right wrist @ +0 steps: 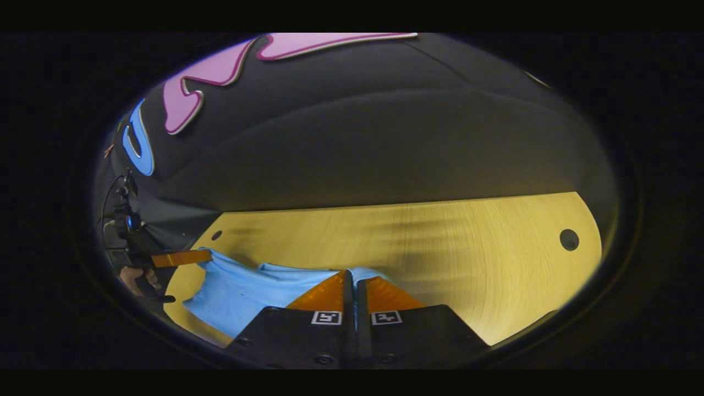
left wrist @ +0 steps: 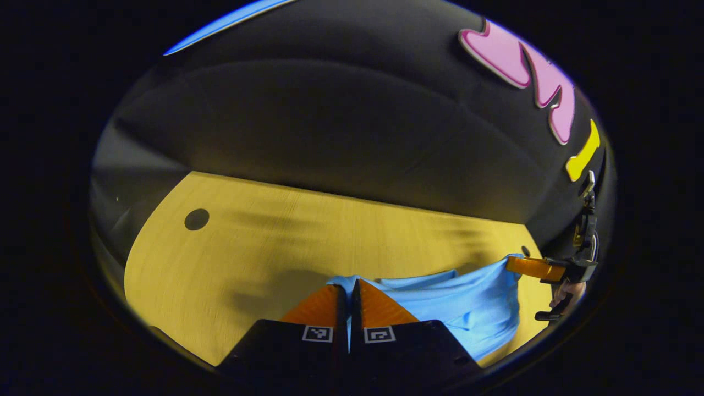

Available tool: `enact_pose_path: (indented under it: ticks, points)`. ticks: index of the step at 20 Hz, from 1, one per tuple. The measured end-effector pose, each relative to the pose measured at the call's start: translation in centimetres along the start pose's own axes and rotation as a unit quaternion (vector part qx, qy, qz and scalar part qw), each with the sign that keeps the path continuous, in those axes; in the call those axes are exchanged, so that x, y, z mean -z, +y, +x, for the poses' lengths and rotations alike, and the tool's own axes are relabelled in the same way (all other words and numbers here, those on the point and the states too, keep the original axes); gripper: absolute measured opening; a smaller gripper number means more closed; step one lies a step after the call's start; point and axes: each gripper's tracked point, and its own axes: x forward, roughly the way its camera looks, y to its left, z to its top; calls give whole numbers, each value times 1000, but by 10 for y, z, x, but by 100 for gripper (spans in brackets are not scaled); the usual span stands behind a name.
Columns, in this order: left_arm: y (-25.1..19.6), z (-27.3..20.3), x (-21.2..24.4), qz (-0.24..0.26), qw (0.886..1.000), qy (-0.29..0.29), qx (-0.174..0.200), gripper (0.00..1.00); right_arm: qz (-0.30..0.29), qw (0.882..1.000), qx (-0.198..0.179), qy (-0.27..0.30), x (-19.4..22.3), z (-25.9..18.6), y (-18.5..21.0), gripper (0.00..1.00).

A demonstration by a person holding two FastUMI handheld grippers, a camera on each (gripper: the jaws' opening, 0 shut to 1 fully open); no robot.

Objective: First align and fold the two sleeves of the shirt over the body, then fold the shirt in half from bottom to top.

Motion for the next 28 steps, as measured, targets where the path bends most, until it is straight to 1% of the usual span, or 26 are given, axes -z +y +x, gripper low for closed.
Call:
enact_pose_path:
  ticks: [1, 2, 3, 4, 5, 6, 7, 8, 9, 10, 11, 12, 13, 14, 15, 16, 17, 18, 20, 21, 22, 24, 25, 26, 28]
  points:
    - [8, 9, 6, 1, 1000, 9, -12, 6, 0, 1000, 5, 11, 8, 5, -6, 5]
    - [14, 16, 12, -2, 1000, 17, -23, 7, -2, 1000, 9, 18, 14, 12, -12, 5]
    - [18, 21, 17, -5, 999, 20, -34, 12, -5, 1000, 9, 22, 18, 14, -15, 6]
    - [19, 26, 18, -11, 999, 19, -39, 16, -8, 1000, 9, 24, 19, 15, -14, 11]
    - [15, 26, 18, -15, 999, 16, -36, 29, -9, 999, 18, 28, 21, 15, -17, 11]
    - [10, 29, 16, -14, 999, 12, -31, 31, -6, 999, 21, 31, 22, 14, -24, 12]
    - [12, 25, 14, -2, 999, 8, -40, 54, -3, 999, 23, 27, 20, 15, -29, 56]
    - [12, 17, 8, 14, 999, 9, -50, 76, 0, 999, 26, 21, 15, 8, -31, 51]
    - [13, 16, 12, 25, 998, 8, -56, 99, 3, 1000, 27, 14, 11, 3, -33, 62]
    - [10, 10, 9, 29, 998, 4, -58, 97, 7, 1000, 28, 5, 3, -2, -34, 71]
    - [5, -1, 4, 29, 998, -8, -56, 98, 5, 999, 32, -8, -5, -10, -34, 86]
    - [4, -7, -1, 31, 998, -20, -56, 98, -6, 999, 41, -22, -12, -19, -33, 80]
    - [0, -19, -7, 36, 997, -31, -56, 98, -20, 998, 51, -36, -22, -30, -33, 94]
    - [-4, -38, -12, 43, 997, -43, -56, 97, -33, 996, 58, -53, -35, -42, -30, 87]
    - [-10, -57, -18, 50, 995, -59, -56, 98, -46, 994, 67, -71, -47, -56, -27, 97]
    - [-18, -77, -25, 57, 994, -76, -53, 97, -62, 991, 82, -87, -56, -69, -25, 89]
    - [-26, -101, -34, 62, 992, -99, -49, 97, -74, 987, 95, -105, -63, -84, -21, 98]
    - [-36, -124, -40, 63, 990, -120, -43, 98, -77, 984, 102, -122, -72, -100, -12, 98]
    - [-54, -177, -50, 70, 984, -160, -33, 97, -77, 980, 98, -153, -84, -136, 14, 98]
    - [-65, -205, -54, 75, 980, -180, -29, 97, -85, 977, 96, -168, -88, -158, 23, 98]
    - [-78, -243, -52, 82, 976, -202, -20, 97, -104, 972, 100, -188, -89, -186, 38, 98]
    - [-94, -300, -40, 81, 971, -224, -1, 97, -129, 963, 99, -214, -81, -232, 70, 98]
    - [-104, -347, -17, 80, 966, -245, 15, 97, -143, 956, 94, -238, -71, -276, 94, 98]
    - [-106, -383, 3, 85, 963, -254, 17, 97, -146, 951, 94, -254, -62, -311, 106, 98]
    - [-107, -439, 37, 96, 958, -270, 16, 97, -133, 950, 94, -268, -37, -364, 124, 97]
